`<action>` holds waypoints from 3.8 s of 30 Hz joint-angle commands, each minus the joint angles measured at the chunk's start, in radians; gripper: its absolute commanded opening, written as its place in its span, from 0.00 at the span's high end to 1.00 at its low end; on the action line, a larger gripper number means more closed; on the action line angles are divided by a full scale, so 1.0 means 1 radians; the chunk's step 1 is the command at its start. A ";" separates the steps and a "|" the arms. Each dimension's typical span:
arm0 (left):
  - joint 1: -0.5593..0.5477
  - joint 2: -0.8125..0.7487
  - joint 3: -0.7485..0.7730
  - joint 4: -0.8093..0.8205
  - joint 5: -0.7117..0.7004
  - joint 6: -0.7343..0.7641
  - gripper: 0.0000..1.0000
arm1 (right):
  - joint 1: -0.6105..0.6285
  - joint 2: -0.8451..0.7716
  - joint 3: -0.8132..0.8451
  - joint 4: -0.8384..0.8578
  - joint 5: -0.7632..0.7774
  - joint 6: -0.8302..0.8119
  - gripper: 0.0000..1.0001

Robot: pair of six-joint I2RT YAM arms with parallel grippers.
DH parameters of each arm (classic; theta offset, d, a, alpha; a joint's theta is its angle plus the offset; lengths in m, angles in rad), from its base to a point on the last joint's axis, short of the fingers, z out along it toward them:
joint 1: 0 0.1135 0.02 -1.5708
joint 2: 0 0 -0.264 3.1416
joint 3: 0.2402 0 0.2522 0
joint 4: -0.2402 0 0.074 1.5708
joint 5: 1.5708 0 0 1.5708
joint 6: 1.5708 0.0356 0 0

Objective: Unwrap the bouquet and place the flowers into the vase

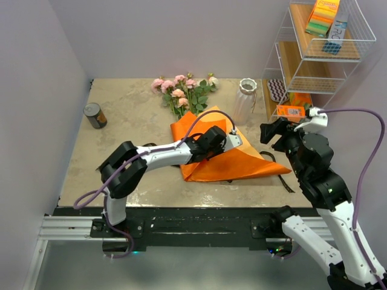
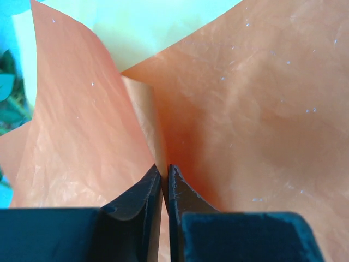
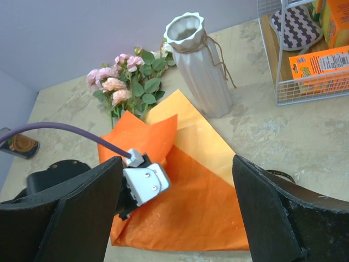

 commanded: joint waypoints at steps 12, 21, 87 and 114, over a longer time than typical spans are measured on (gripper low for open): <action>0.050 -0.449 -0.181 0.004 -0.188 -0.114 0.93 | 0.003 0.005 0.000 0.081 -0.070 -0.015 0.17; 0.197 -0.667 -0.390 -0.132 -0.135 -0.207 0.69 | 0.005 -0.026 -0.051 0.098 -0.105 0.005 0.18; 0.656 0.051 0.208 -0.290 0.591 -0.079 0.04 | 0.003 0.088 -0.034 0.130 -0.130 -0.056 0.15; 0.633 -0.193 0.216 -0.485 0.874 0.035 1.00 | 0.003 0.066 0.018 0.110 -0.141 -0.061 0.18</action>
